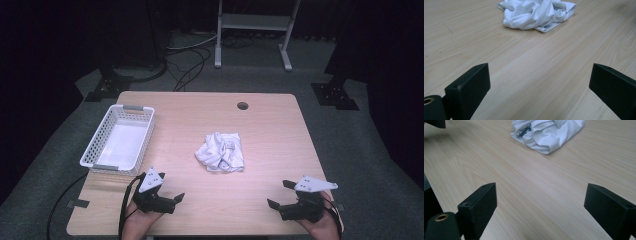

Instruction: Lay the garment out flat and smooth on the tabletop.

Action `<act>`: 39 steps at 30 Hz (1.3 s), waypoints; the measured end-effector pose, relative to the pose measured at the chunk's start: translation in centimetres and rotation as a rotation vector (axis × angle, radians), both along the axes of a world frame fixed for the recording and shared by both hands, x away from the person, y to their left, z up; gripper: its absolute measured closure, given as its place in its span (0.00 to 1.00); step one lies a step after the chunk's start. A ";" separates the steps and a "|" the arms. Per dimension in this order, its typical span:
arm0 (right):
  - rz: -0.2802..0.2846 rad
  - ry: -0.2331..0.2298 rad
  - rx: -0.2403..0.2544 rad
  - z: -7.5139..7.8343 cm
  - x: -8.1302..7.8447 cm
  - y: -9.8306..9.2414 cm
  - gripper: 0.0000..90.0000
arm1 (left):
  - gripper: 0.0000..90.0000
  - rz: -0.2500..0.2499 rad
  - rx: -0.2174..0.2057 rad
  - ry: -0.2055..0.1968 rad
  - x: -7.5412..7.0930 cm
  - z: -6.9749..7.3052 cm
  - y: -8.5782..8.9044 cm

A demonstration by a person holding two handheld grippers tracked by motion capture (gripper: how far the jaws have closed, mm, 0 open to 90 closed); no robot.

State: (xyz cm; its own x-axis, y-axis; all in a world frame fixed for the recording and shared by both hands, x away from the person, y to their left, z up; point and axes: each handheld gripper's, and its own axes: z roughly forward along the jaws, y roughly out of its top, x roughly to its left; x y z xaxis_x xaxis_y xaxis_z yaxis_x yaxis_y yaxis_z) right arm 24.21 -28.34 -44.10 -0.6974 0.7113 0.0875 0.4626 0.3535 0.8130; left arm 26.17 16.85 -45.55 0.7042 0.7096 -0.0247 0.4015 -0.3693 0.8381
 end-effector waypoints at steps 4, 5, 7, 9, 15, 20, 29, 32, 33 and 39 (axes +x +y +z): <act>0.016 -0.003 -0.010 0.4 1.0 0.8 0.12 | 0.04 0.002 0.001 -0.003 0.0 0.1 0.2; 0.019 -0.002 -0.013 0.5 1.3 1.0 0.12 | 0.04 0.001 -0.002 -0.004 0.0 0.1 0.2; 0.027 -0.002 -0.015 0.6 1.7 1.3 0.12 | 0.04 0.000 -0.009 -0.002 0.0 0.1 0.2; 0.032 -0.001 -0.017 0.8 2.1 1.7 0.12 | 0.04 -0.002 -0.010 -0.002 0.1 0.2 0.2; 0.056 0.003 -0.027 1.1 3.5 2.8 0.12 | 0.04 -0.001 -0.009 -0.006 0.0 0.3 0.3; 0.080 0.002 -0.029 1.4 4.6 4.0 0.12 | 0.04 -0.001 -0.012 -0.010 -0.1 0.4 0.4; 0.105 0.013 -0.051 1.5 6.7 5.9 0.12 | 0.04 -0.005 -0.019 -0.001 0.0 0.2 0.4; 0.113 0.021 -0.058 1.5 7.5 6.6 0.12 | 0.04 -0.008 -0.020 0.000 0.0 0.2 0.3; 0.115 0.022 -0.063 1.5 7.7 6.8 0.12 | 0.04 -0.008 -0.020 0.000 0.0 0.2 0.3; 0.126 0.042 -0.079 1.3 9.3 8.1 0.12 | 0.04 -0.005 -0.022 0.005 0.1 0.1 0.5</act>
State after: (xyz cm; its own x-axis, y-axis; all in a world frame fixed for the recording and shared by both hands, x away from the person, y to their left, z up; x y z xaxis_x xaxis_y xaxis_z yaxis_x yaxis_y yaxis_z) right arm 33.53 -20.20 -42.85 -0.7787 0.6240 0.0657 0.4436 0.4734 0.7610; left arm 26.25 17.36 -45.48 0.7074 0.7055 -0.0438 0.4038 -0.3524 0.8442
